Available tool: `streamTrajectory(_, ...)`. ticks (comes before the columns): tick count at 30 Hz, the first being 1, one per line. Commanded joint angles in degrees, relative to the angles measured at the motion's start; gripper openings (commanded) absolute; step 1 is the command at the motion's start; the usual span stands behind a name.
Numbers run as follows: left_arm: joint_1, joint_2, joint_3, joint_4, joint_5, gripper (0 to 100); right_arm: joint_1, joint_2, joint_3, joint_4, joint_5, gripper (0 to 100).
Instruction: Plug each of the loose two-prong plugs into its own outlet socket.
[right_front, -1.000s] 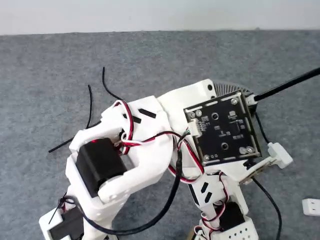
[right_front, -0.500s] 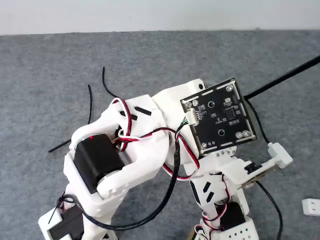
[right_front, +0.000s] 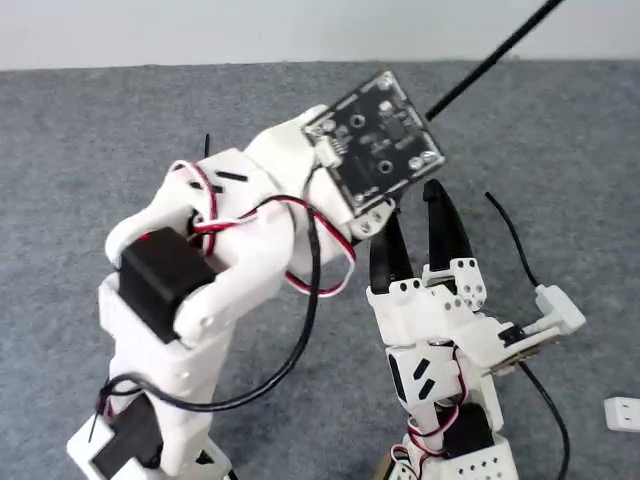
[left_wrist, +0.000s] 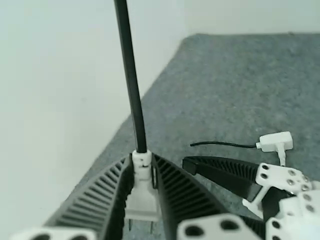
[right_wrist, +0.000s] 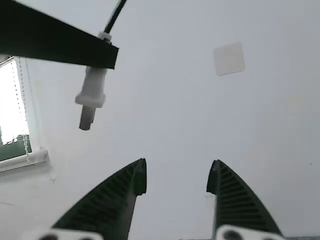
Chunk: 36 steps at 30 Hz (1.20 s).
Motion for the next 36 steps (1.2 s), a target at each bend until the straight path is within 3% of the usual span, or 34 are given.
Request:
streamTrajectory(1,-0.26,-0.62,0.57,0.18,0.53,1,-0.48,-0.84,-0.79,-1.1,1.05,20.1)
streamTrajectory(9,-3.34,-0.18,5.32,-0.26,0.44,1,-0.48,-0.84,-0.88,1.45,8.53,19.8)
streamTrajectory(18,-8.79,0.0,7.25,-0.09,0.44,1,-0.48,-0.84,-1.41,2.15,8.53,19.8)
streamTrajectory(24,-12.75,0.0,17.36,-0.44,0.35,1,-0.48,-0.84,-1.41,2.15,8.44,19.8)
streamTrajectory(31,-20.22,-0.26,33.71,-7.38,0.44,1,-0.57,-0.84,-1.23,2.15,8.35,19.8)
streamTrajectory(36,-19.96,-0.7,33.98,-8.53,0.35,1,-0.57,-0.84,-1.14,2.15,8.35,19.9)
